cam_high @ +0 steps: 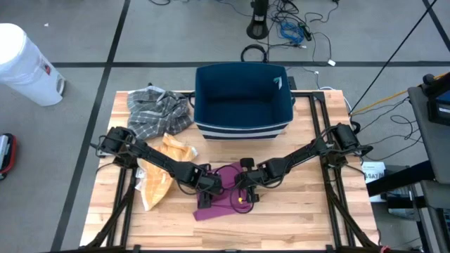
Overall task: Fold towel
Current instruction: Fold the purple towel
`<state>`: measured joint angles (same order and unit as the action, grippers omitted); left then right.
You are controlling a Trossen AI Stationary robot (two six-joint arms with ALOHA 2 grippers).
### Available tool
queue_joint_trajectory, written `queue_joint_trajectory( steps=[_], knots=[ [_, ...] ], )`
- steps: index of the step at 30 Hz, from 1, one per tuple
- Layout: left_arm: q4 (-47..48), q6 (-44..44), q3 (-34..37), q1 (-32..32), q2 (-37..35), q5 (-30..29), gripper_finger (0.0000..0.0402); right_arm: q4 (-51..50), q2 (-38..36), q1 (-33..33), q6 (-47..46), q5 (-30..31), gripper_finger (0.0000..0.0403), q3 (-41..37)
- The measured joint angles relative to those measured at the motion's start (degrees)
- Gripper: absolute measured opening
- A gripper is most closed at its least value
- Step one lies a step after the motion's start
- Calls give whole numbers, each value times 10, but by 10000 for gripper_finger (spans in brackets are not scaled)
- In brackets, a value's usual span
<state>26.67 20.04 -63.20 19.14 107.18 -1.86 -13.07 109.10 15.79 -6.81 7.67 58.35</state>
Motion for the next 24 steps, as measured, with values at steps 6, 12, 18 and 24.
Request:
queue_joint_trajectory(
  steps=[6,12,18,24],
  knots=[
    [5,-31,1,-2,0,-8,100,0,0,0,0,0,0,0],
    [5,-71,1,-1,1,-26,10,0,0,0,3,0,0,0],
    [12,-117,3,-8,-3,-68,4,-6,-8,0,18,20,0,0],
    [21,-145,4,-28,-53,-142,2,-70,-68,0,23,78,1,-4]
  ],
)
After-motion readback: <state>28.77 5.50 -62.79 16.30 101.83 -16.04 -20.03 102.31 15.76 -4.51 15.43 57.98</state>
